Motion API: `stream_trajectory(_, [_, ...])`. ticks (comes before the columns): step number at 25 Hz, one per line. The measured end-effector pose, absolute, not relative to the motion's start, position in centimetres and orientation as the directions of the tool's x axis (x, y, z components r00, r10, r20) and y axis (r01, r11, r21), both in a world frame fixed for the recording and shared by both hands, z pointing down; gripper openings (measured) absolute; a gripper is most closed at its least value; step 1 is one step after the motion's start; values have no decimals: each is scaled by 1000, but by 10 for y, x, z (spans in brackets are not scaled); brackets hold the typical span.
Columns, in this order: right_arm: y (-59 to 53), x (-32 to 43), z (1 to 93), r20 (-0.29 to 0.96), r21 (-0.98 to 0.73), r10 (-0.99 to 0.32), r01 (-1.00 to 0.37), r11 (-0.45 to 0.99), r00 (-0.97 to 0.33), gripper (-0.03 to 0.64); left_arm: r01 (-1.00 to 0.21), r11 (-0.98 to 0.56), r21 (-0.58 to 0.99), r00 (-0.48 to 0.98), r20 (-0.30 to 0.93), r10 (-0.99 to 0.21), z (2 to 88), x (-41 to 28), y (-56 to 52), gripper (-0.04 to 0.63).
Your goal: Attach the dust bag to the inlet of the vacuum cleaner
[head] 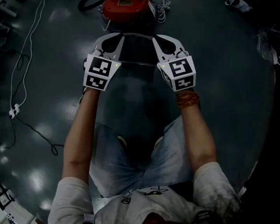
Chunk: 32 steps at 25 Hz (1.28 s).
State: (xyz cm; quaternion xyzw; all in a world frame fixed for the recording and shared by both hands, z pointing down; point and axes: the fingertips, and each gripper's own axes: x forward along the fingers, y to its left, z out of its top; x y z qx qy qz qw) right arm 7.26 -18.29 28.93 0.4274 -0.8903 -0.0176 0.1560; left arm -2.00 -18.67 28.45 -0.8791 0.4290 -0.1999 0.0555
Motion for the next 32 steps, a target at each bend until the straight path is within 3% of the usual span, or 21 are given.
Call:
stream_trajectory(9, [-139,31,237,92,0,-761,-764,646,-643,9,-832,-555,-19,548,135,-826,243,-11,-146,3])
stream_trajectory(32, [-123,19,254,56,-74,-741,-743,665,-669,9,-849,-528,15,525,131,-841,264,-13,-136,3])
